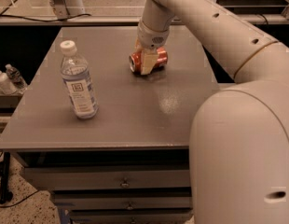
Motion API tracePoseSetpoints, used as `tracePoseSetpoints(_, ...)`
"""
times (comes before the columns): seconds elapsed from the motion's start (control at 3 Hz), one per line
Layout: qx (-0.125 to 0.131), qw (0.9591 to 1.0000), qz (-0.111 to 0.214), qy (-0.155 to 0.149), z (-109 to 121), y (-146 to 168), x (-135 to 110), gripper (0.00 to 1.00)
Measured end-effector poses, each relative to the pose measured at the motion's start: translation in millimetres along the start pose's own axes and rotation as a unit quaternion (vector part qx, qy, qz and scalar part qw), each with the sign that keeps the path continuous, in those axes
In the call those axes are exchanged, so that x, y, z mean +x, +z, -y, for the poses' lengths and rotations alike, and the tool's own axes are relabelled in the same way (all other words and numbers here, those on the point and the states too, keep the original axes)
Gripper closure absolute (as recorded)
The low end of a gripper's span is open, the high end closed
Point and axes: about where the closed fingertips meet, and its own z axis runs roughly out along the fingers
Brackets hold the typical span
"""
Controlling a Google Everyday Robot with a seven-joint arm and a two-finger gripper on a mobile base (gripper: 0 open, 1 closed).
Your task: Place coke can upright
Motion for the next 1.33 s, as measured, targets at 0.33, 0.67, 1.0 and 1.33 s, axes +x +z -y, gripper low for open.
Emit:
tracePoseSetpoints(0.33, 0.012, 0.9988, 0.027, 0.039, -1.6, -21.6, 0.1, 0.88)
tracePoseSetpoints(0.67, 0.043, 0.9921, 0.081, 0.085, -8.4, -56.0, -4.4, 1.0)
tracePoseSetpoints(1.0, 0.093, 0.9732, 0.163, 0.133, -20.5, -94.2, -8.7, 1.0)
tracePoseSetpoints(1.33, 0.147, 0.9415, 0.254, 0.166, -27.4, -121.0, -14.4, 1.0)
